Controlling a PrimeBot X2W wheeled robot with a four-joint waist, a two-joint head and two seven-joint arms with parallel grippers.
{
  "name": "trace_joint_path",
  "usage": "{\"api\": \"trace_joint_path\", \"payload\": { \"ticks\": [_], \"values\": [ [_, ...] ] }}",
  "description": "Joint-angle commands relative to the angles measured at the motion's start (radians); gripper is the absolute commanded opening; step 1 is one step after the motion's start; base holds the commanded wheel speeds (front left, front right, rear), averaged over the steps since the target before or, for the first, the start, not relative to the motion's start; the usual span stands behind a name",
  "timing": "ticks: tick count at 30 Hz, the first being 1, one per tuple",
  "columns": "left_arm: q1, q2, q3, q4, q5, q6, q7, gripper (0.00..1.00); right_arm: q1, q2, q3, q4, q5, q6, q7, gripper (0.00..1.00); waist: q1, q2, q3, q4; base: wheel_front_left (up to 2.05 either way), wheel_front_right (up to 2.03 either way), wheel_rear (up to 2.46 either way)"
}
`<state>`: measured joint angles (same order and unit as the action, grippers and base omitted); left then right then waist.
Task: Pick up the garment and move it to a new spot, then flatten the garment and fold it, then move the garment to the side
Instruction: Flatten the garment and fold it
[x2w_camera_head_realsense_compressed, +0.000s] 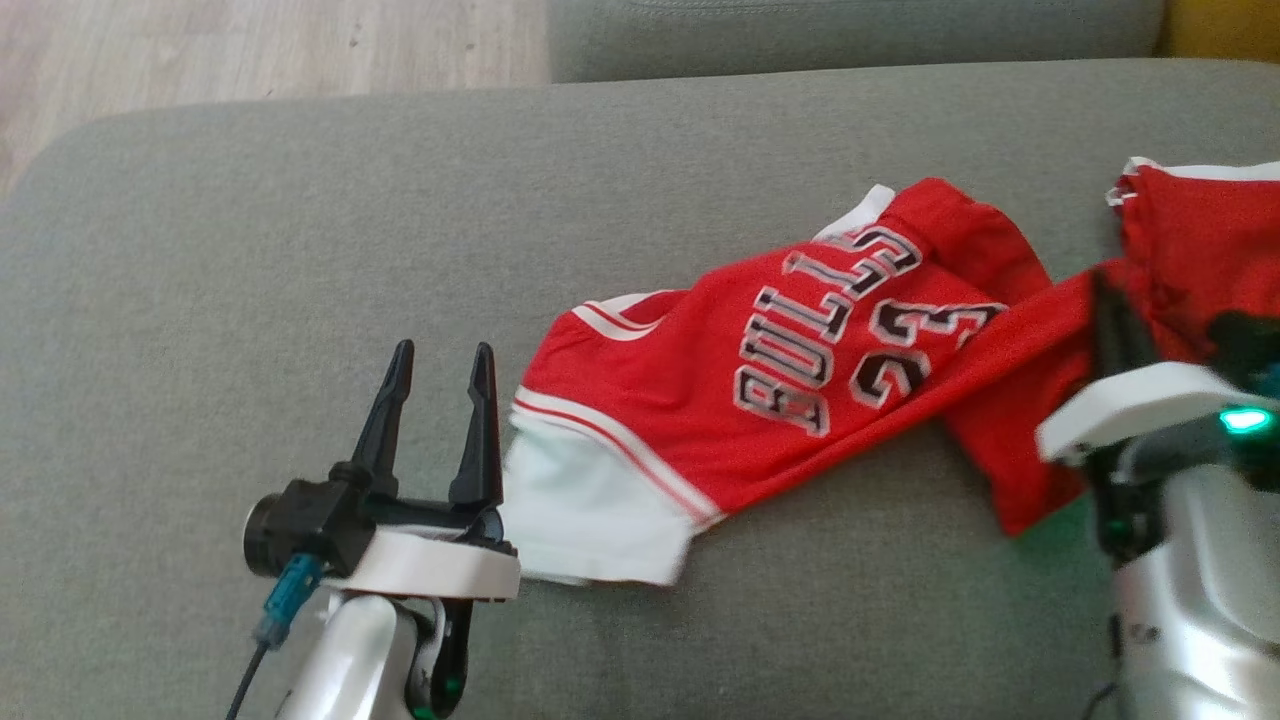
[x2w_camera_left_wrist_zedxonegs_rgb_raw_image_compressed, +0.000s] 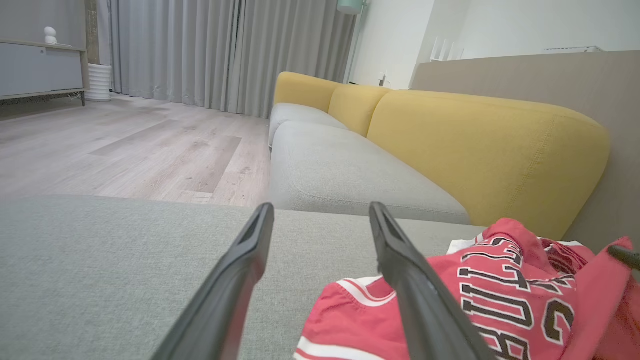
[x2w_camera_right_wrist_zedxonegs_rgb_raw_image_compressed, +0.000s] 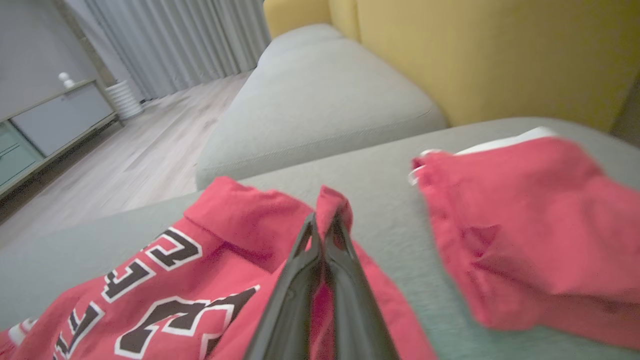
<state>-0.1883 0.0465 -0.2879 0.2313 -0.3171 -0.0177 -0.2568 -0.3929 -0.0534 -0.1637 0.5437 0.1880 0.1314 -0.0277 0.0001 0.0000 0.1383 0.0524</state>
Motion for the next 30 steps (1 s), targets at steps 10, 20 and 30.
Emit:
{"api": "trace_joint_path", "payload": {
  "ticks": [10,20,30],
  "values": [
    [-0.028,0.004,0.045,-0.035,0.01,-0.004,-0.005,1.0,0.2,0.003,-0.176,-0.317,-0.08,-0.001,0.147,0.0,-0.0001,0.0,-0.023,-0.059,0.0,0.0,0.0],
    [-0.026,0.004,0.043,-0.032,0.008,-0.009,-0.005,1.0,0.315,0.003,-0.201,-0.479,-0.104,-0.001,0.316,1.0,-0.0001,0.0,-0.041,-0.064,0.0,0.0,0.0],
    [-0.039,0.004,0.027,-0.035,0.007,-0.012,-0.005,1.0,0.145,0.003,0.082,-0.549,-0.078,-0.001,0.119,1.0,-0.0001,0.0,-0.026,-0.001,0.0,0.0,0.0]
  ]
}}
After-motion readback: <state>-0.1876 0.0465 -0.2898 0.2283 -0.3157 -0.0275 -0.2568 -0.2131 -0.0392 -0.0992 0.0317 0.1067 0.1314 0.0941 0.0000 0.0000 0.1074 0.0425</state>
